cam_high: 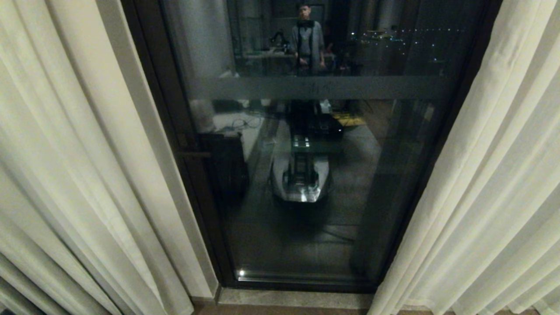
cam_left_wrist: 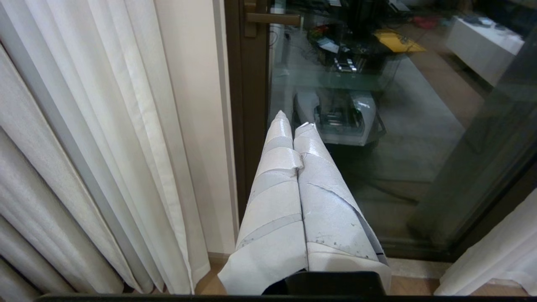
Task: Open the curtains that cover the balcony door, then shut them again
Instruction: Close the inner curtains on both sides
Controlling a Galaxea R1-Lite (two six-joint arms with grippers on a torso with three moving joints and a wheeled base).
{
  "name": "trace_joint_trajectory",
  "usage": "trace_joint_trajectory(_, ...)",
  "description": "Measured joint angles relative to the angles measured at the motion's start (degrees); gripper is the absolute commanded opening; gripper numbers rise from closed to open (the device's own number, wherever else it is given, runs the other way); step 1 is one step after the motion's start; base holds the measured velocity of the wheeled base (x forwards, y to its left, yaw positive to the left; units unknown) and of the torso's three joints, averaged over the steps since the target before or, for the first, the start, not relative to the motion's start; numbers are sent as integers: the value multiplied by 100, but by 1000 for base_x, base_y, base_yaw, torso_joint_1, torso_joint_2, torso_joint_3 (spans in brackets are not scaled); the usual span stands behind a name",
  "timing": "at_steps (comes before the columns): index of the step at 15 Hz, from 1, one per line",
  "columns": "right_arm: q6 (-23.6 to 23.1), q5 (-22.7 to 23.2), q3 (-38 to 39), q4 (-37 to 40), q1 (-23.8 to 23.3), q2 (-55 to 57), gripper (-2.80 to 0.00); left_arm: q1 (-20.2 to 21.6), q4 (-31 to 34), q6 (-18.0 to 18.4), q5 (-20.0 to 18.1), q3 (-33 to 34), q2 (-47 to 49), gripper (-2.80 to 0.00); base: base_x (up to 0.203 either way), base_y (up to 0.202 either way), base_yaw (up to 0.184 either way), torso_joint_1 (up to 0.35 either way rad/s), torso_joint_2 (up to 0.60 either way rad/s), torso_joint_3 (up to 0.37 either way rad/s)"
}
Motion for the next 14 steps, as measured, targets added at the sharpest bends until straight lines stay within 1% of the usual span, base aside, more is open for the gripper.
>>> trace_joint_trajectory(5, 0, 0, 0, 0, 0, 0, -280, 0, 4, -2, 5, 2, 0, -280, 0, 0, 0, 0, 0, 0)
trace_joint_trajectory(6, 2, -2, 0, 6, 3, 0, -280, 2, 6, -1, 5, 2, 0, -280, 1, 97, -8, 6, 2, 7)
trace_joint_trajectory(14, 2, 0, 0, 2, 0, 0, -280, 0, 11, -13, 11, 2, 0, -280, 0, 172, -3, 3, 3, 2)
